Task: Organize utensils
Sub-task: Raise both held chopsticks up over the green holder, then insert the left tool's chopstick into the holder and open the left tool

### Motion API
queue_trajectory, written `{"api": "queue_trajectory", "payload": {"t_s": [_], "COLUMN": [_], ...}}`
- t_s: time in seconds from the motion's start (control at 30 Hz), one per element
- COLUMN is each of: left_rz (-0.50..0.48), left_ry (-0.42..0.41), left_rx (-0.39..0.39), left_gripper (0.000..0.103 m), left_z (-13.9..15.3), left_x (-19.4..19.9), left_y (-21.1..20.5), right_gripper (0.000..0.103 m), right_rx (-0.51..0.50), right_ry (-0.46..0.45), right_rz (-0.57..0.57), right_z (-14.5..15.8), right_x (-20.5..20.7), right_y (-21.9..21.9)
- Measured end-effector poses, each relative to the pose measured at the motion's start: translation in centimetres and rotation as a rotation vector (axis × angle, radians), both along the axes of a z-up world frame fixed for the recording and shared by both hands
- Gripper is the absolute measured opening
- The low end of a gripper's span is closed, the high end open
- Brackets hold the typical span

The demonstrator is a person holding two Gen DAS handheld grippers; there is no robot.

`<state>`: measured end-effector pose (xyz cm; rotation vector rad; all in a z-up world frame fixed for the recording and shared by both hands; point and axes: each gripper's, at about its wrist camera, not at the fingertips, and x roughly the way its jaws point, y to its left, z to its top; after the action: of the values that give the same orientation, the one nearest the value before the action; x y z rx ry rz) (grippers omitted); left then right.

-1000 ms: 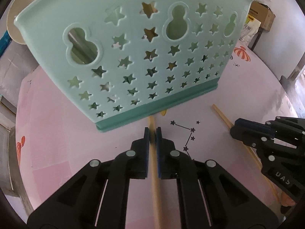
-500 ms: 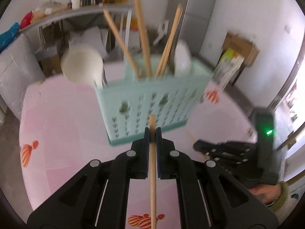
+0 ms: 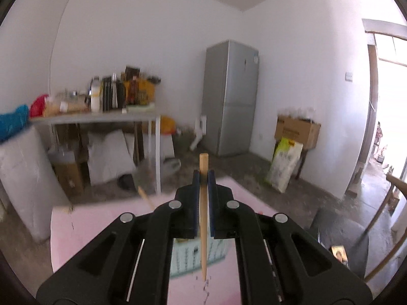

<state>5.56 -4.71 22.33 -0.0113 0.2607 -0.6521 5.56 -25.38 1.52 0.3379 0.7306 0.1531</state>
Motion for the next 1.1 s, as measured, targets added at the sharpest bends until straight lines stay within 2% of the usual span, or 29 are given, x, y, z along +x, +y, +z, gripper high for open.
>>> {"api": "queue_trajectory", "payload": {"t_s": [0.27, 0.37, 0.47, 0.7, 0.8, 0.97, 1.1], "left_rz": [0.068, 0.139, 0.192, 0.208, 0.195, 0.18, 0.163], "left_ry": [-0.116, -0.168, -0.192, -0.057, -0.018, -0.026, -0.027], "left_rx": [-0.066, -0.048, -0.016, -0.005, -0.019, -0.046, -0.063], "left_gripper": [0.004, 0.005, 0.005, 0.005, 0.006, 0.038, 0.054], "left_z": [4.3, 4.2, 2.7, -3.7, -4.8, -4.7, -4.4], "left_x": [1.8, 2.8, 4.0, 7.5, 7.7, 6.0, 4.0], "left_y": [-1.4, -2.7, -3.9, -5.1, -4.5, -2.8, -1.5], "right_gripper": [0.007, 0.007, 0.007, 0.007, 0.007, 0.007, 0.007], "right_rx": [0.003, 0.009, 0.011, 0.014, 0.011, 0.014, 0.012], "right_ry": [-0.003, -0.003, -0.005, -0.006, -0.01, -0.017, -0.033], "right_rz": [-0.007, -0.012, -0.012, -0.013, -0.015, -0.025, -0.035], "right_z": [0.0, 0.0, 0.1, 0.2, 0.3, 0.6, 1.4], "right_x": [-0.2, -0.2, -0.2, -0.2, -0.3, -0.5, -1.0], "right_y": [-0.5, -0.6, -0.6, -0.8, -0.9, -1.3, -1.5]}}
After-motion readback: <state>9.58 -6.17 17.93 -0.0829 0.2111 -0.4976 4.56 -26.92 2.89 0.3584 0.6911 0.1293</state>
